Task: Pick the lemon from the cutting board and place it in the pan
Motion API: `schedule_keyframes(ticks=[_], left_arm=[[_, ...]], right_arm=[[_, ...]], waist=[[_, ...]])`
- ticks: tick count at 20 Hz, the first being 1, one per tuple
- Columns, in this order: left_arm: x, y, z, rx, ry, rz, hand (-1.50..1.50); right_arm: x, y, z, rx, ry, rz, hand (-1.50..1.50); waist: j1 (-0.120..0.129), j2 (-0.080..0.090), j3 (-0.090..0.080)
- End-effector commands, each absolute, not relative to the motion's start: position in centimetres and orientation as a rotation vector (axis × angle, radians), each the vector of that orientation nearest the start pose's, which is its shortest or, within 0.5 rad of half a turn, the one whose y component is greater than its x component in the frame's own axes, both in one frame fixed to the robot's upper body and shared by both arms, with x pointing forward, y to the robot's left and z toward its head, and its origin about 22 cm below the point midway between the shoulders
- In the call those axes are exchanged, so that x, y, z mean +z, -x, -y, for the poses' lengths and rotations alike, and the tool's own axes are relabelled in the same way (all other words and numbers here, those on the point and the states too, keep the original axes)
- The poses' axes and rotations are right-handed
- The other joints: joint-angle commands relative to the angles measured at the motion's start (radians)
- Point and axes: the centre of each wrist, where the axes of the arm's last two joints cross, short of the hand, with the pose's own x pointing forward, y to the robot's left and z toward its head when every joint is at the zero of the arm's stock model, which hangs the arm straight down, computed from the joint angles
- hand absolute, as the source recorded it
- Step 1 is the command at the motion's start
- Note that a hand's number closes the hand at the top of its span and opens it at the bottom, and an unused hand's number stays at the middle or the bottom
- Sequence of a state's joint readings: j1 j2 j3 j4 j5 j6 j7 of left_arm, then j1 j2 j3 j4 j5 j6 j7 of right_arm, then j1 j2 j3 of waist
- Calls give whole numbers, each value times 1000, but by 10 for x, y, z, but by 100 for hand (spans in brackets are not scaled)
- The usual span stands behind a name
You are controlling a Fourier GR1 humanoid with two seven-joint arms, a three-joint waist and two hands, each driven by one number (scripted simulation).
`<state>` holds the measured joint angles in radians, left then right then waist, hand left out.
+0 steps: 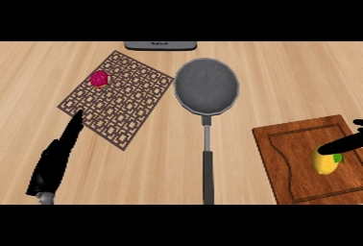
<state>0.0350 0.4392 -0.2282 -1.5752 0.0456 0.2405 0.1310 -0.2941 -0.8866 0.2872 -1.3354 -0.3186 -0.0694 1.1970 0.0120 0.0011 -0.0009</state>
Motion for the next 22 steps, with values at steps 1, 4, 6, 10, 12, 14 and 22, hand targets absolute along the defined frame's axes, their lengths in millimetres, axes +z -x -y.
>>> schedule_keyframes(ticks=[1,4,6,10,12,14,22], left_arm=[[19,-226,-287,-269,-331,1384,0],[1,-224,-281,-254,-316,1385,0],[12,-227,-275,-258,-333,1389,0],[9,-221,-289,-244,-320,1372,0],[4,-226,-287,-263,-331,1374,0],[16,-209,-293,-261,-359,1369,0],[4,-227,-291,-263,-336,1377,0]], right_arm=[[90,-306,348,153,580,126,-150],[85,-311,366,151,593,111,-150],[70,-313,343,144,593,119,-150],[77,-303,375,157,589,111,-150],[67,-317,352,174,606,103,-150],[63,-300,365,154,590,109,-150],[30,-307,352,139,603,128,-150]], waist=[[4,-1,0],[4,3,0],[5,1,0],[-8,-2,0],[1,1,0],[-4,-3,1],[-5,0,1]])
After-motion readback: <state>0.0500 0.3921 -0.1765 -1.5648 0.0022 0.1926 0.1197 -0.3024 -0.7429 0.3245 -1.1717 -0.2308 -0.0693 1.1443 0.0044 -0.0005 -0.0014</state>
